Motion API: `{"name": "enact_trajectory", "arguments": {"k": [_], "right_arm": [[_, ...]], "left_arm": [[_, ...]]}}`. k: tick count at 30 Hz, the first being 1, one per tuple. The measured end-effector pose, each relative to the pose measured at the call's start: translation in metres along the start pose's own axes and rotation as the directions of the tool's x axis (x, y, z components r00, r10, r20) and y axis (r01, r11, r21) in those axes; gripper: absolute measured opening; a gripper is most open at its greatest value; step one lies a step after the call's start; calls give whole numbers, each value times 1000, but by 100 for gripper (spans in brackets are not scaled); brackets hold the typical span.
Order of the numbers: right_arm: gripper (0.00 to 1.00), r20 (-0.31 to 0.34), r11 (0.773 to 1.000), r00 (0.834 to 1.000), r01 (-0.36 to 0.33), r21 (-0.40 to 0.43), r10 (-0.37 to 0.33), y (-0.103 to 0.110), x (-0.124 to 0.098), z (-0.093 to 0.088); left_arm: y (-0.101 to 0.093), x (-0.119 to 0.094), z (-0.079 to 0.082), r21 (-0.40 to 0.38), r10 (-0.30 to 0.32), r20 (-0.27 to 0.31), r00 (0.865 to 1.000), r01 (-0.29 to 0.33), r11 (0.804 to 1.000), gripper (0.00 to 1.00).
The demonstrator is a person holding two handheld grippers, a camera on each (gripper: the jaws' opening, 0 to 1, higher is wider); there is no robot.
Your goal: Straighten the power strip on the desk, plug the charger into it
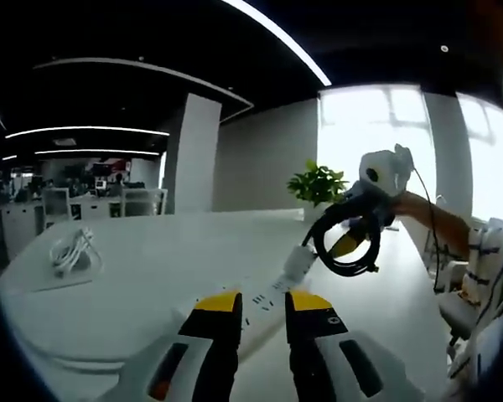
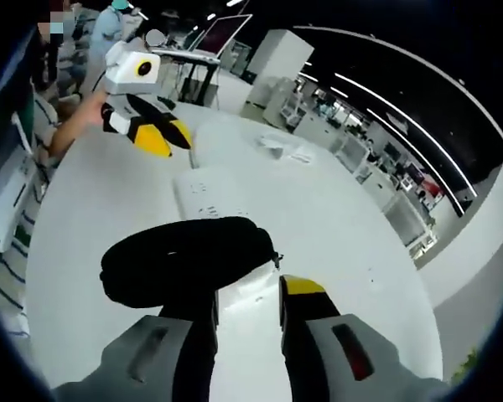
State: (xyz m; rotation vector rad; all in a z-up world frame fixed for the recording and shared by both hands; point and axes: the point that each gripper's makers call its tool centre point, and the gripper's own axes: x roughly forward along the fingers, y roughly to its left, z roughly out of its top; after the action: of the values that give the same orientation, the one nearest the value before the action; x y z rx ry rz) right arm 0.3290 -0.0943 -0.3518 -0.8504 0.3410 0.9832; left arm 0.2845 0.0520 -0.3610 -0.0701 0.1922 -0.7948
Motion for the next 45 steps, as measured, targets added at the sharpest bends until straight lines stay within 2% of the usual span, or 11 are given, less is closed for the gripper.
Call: {"name": "enact_trajectory", "arguments": {"k": [8,21,31,37,39,45], "right_arm": [[27,-19,999,999,-48,-22,48,0,3,2],[31,-9,991,991,-132,0,132,0,11,5],[27,-42,980,985,-171,-99,168,5,11,7],[27,-60,977,981,-187,-101,182,6,11,6],[27,-75,969,980,-192,-153,182,7,10,6],[27,-89,972,979,-192,-136,181,6,10,4]], "left_arm": [[-2,1,0,8,-7,0,1000,7,1000,21],[-3,2,-3,22,-7,-11,1000,8,1000,21],[-3,1,-3,27,-8,-12,1000,8,1000,21],[-4,1,-4,28,-8,-13,1000,8,1000,21],[-4,1,-3,29,-12,-12,1000,12,1000,21],[-4,0,-3,30,-11,-13,1000,11,999,21]]}}
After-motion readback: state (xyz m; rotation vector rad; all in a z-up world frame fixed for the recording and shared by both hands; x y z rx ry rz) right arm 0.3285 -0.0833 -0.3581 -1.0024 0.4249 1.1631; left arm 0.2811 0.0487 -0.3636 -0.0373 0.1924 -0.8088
